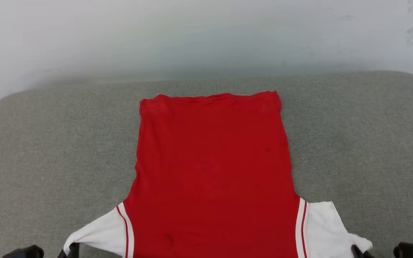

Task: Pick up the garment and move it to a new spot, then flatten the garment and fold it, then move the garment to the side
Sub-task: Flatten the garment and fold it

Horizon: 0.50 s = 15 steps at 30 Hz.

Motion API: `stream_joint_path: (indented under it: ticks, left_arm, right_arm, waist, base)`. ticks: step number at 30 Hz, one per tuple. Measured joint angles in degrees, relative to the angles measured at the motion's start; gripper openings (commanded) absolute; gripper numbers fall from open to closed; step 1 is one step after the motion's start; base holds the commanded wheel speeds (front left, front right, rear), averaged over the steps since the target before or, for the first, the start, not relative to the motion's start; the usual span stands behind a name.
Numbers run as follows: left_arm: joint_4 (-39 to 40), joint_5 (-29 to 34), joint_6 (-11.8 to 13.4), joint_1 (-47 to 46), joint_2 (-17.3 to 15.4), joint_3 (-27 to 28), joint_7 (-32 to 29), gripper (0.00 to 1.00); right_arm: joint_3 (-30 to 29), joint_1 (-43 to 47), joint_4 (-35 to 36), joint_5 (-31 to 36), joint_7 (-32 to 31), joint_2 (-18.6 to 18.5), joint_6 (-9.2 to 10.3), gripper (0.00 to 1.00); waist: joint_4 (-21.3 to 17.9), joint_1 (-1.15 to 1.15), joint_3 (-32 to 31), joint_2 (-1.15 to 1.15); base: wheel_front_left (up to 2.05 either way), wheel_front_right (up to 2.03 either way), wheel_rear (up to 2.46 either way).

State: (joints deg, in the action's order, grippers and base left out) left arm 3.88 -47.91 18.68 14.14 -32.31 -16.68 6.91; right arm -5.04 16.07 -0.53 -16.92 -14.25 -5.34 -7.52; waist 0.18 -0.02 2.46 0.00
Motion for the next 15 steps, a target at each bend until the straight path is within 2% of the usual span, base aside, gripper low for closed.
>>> stream_joint_path:
  ticks: [1, 5, 9, 15]
  left_arm:
    - [0.42, 0.33, -0.01, -0.46, 0.18, -0.26, 0.08, 0.00]
    - [2.02, 1.92, -0.30, -3.66, 0.49, -1.62, 0.14, 0.00]
    - [3.14, 2.78, -0.27, -5.52, 0.91, -2.33, 0.14, 0.00]
    - [6.30, 5.13, -1.07, -11.45, 2.27, -3.94, 1.23, 0.00]
  right_arm:
    - [0.08, -0.29, 0.86, 0.12, 0.02, 0.14, 0.01, 1.00]
    - [-0.53, -4.63, 4.24, 0.41, 1.56, 0.12, 0.01, 1.00]
    - [-2.21, -10.21, 4.46, -0.34, 2.13, -0.32, 0.02, 1.00]
    - [-3.63, -30.33, -4.67, -2.35, 1.10, -4.39, 0.02, 1.00]
  waist:
    - [0.16, 0.00, 0.37, 0.00]
    - [1.06, 0.01, 1.98, 0.00]
    - [1.79, 0.01, 3.54, 0.00]
    - [4.27, 0.02, 9.09, 0.00]
  base:
    - [0.00, 0.00, 0.00]
    - [0.00, 0.00, 0.00]
    - [0.00, 0.00, 0.00]
    - [0.00, 0.00, 0.00]
